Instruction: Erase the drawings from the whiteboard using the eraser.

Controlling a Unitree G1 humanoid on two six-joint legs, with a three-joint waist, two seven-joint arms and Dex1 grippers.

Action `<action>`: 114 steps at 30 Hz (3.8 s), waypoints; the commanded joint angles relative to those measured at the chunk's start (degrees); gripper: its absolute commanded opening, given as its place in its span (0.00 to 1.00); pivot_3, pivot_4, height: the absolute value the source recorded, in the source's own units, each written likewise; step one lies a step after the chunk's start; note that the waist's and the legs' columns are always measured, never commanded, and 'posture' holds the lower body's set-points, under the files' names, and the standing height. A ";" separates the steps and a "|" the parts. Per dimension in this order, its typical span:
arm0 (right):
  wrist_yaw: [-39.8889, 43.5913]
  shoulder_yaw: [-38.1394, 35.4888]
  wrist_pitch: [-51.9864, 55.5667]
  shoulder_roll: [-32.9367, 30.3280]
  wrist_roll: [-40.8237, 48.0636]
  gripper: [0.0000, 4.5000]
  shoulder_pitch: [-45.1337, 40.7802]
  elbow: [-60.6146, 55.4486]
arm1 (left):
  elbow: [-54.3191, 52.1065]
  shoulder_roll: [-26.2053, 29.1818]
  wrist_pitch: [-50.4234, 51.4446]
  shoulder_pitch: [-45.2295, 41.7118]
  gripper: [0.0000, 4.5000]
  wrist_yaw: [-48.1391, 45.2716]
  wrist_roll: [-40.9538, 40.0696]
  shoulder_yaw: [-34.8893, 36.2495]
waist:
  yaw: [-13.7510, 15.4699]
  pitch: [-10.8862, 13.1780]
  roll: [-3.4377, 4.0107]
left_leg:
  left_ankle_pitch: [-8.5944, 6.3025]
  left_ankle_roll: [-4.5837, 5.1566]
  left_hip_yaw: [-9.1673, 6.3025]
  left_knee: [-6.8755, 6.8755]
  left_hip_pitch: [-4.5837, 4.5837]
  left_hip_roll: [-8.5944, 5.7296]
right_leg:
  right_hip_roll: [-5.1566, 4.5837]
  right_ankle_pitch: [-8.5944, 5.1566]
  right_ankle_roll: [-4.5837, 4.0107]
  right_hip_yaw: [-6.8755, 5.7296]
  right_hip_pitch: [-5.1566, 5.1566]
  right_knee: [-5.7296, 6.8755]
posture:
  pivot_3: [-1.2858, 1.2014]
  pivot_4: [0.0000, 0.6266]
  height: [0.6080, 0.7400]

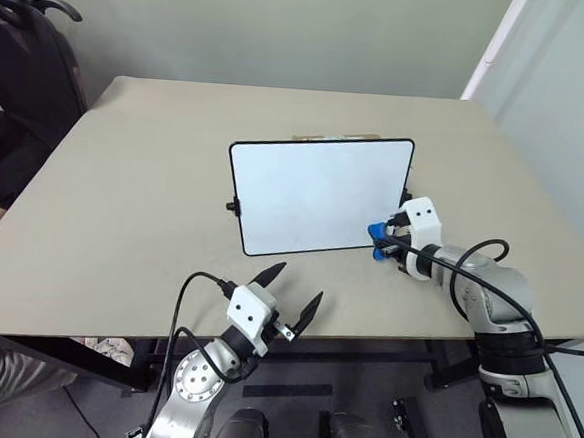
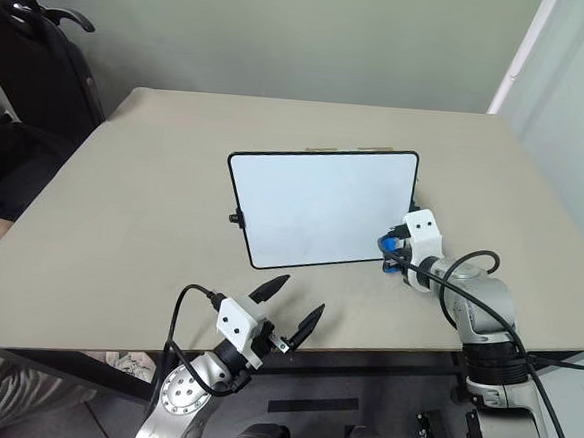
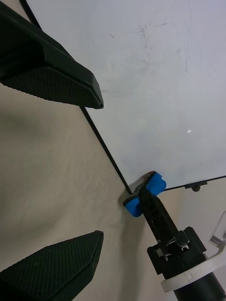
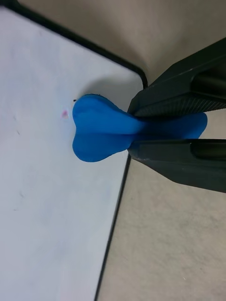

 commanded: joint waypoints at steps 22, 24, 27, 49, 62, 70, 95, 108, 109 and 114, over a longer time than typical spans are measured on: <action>0.53 0.45 -0.47 0.56 -0.90 0.12 -5.63 1.33 | -2.35 -0.35 -0.73 0.55 1.00 0.66 0.22 -0.22 | -0.01 -0.01 -0.02 | 0.01 0.02 0.01 0.00 -0.05 0.01 | -0.01 0.27 -0.11 0.00 -0.28 0.03 | 0.52 0.24 0.92; 0.40 1.31 -0.01 1.14 -1.46 0.12 -5.13 3.02 | -2.52 -0.36 -0.76 0.70 1.00 0.75 0.32 -0.24 | -0.02 -0.03 -0.04 | 0.01 0.03 0.00 0.00 0.00 0.03 | 0.01 0.29 -0.08 -0.01 -0.28 0.03 | 0.52 0.24 0.92; 0.70 2.04 0.04 1.75 -1.88 0.12 -4.55 4.25 | -2.92 -0.36 -0.71 0.96 1.00 0.89 0.43 -0.28 | -0.02 -0.03 -0.04 | 0.01 0.03 0.00 0.01 0.03 0.04 | 0.00 0.31 -0.05 -0.01 -0.30 0.01 | 0.52 0.24 0.92; 0.85 -1.05 3.62 -0.96 -2.18 0.12 -7.66 4.18 | -2.22 -0.33 -1.17 0.83 1.00 1.24 0.30 0.05 | 0.20 0.00 -0.05 | -0.17 -0.24 0.00 0.01 -0.07 0.02 | -0.01 0.50 -0.30 -0.01 -0.59 -0.02 | 0.52 0.24 0.92; 0.37 -1.39 5.66 0.40 -1.72 0.12 -6.79 1.94 | -2.25 0.06 -0.97 0.82 1.00 0.63 -0.02 -0.01 | 0.10 -0.01 -0.05 | 0.11 0.22 0.01 -0.01 -0.06 0.05 | 0.01 0.47 -0.15 0.00 -0.53 -0.03 | 0.52 0.24 0.92; 0.54 1.99 9.30 2.98 -1.87 0.12 -5.26 2.32 | -3.00 0.33 -0.84 1.37 1.00 0.68 0.01 -0.05 | 0.17 -0.02 -0.04 | 0.06 0.21 -0.01 -0.01 0.00 0.05 | 0.01 0.49 -0.13 0.00 -0.73 -0.04 | 0.52 0.24 0.92; -1.13 -6.20 8.87 -0.50 -2.05 0.12 -7.92 5.23 | -3.52 0.54 -0.24 1.24 1.00 0.81 -0.32 -0.12 | 0.76 -0.02 -0.02 | -0.23 -0.15 0.01 0.01 -0.21 -0.01 | -0.05 0.81 -0.26 -0.01 -0.76 0.00 | 0.52 0.24 0.92; -0.03 -0.86 10.74 4.17 -1.06 0.12 -9.49 2.32 | -3.46 0.64 -0.20 1.10 1.00 0.99 -0.13 -0.14 | 0.06 -0.03 -0.01 | 0.10 0.46 -0.01 0.01 0.00 0.07 | 0.09 0.69 0.05 0.09 -0.75 -0.07 | 0.52 0.24 0.92; -0.03 -0.57 10.79 4.36 -1.12 0.12 -9.65 2.50 | -3.49 0.63 -0.19 1.12 1.00 1.01 -0.12 -0.16 | 0.06 -0.03 -0.01 | 0.09 0.46 -0.01 0.01 0.00 0.07 | 0.09 0.72 0.01 0.09 -0.75 -0.07 | 0.52 0.24 0.92; -0.12 0.23 10.86 4.81 -1.36 0.12 -9.99 3.22 | -3.90 0.65 -0.21 1.52 1.00 1.15 -0.09 -0.18 | 0.09 -0.03 -0.01 | -0.20 0.34 -0.04 0.01 0.00 0.07 | 0.09 0.83 -0.18 0.06 -0.97 -0.07 | 0.52 0.24 0.92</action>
